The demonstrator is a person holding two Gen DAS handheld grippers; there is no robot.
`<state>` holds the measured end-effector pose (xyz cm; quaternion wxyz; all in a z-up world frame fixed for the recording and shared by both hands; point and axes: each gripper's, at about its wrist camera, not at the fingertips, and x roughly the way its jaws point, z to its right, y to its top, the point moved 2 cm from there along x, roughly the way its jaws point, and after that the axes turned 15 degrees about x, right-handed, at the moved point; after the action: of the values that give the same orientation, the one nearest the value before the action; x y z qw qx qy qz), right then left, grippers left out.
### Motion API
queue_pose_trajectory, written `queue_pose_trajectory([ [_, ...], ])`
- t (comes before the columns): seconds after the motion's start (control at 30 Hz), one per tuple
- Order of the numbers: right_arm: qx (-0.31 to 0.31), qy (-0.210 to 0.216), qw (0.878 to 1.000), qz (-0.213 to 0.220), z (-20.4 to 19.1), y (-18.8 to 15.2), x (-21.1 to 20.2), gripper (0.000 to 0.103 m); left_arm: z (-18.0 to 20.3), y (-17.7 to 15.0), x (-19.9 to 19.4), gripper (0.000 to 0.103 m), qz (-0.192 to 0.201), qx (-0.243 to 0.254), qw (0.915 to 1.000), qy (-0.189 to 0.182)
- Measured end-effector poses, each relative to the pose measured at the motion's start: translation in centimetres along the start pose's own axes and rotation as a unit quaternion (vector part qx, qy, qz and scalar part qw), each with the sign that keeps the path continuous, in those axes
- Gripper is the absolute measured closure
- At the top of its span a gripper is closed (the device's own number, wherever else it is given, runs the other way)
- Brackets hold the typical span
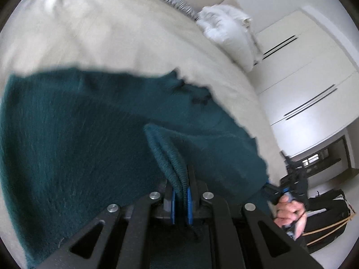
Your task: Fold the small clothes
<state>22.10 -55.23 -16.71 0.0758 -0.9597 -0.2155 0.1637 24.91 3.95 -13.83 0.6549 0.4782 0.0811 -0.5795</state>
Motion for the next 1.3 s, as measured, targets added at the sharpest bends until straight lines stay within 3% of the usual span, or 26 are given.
queue_pose_trajectory([
  [0.1,-0.008,-0.014,1.0,-0.017,-0.1,-0.2,-0.1,0.033,-0.5,-0.7,-0.3,0.093,0.014,-0.016,0.9997,-0.01],
  [0.23,0.011,-0.022,0.999,-0.032,0.4,-0.6,-2.1,0.032,0.1,-0.4,-0.4,0.092,0.003,0.0,1.0,0.006],
  [0.37,0.001,-0.046,0.999,-0.012,-0.3,-1.7,-6.2,0.029,0.5,-0.6,-0.4,0.089,-0.004,-0.002,0.9999,0.015],
  [0.5,-0.025,-0.037,0.999,-0.013,-2.6,-1.4,-7.9,0.029,0.8,-0.8,-0.8,0.084,-0.009,0.005,0.9995,0.028],
  [0.6,-0.061,-0.044,0.997,-0.026,-4.9,-0.8,-6.4,0.029,1.1,-0.9,-1.0,0.084,-0.009,0.015,0.999,0.041],
  [0.7,-0.079,-0.054,0.993,-0.075,-6.0,-0.5,-2.7,0.029,0.5,-1.1,-0.9,0.084,-0.005,0.004,0.9994,0.034],
  [0.83,-0.094,-0.098,0.984,-0.112,-5.1,0.4,1.8,0.03,-0.1,-1.3,-0.8,0.085,-0.003,-0.002,0.9997,0.023],
  [0.87,-0.096,-0.127,0.981,-0.111,-4.2,0.7,2.4,0.032,-0.1,-1.5,-0.9,0.085,-0.003,-0.002,0.9998,0.022],
  [0.93,-0.094,-0.123,0.981,-0.114,-3.0,1.0,2.2,0.037,-0.1,-1.7,-1.1,0.085,-0.001,0.0,0.9998,0.021],
  [1.0,-0.103,-0.106,0.982,-0.115,-2.6,0.9,0.7,0.037,-0.1,-1.8,-1.3,0.085,0.001,0.003,0.9998,0.02],
  [1.1,-0.099,-0.115,0.983,-0.108,-2.1,1.1,-1.6,0.037,0.0,-2.0,-1.4,0.085,0.002,0.005,0.9997,0.022],
  [1.2,-0.112,-0.12,0.983,-0.08,-3.6,1.8,-3.2,0.033,0.1,-2.1,-1.4,0.085,0.004,0.004,0.9997,0.025],
  [1.3,-0.119,-0.097,0.984,-0.093,-6.1,2.5,-1.6,0.033,0.0,-2.2,-1.3,0.085,0.008,-0.003,0.9997,0.022],
])
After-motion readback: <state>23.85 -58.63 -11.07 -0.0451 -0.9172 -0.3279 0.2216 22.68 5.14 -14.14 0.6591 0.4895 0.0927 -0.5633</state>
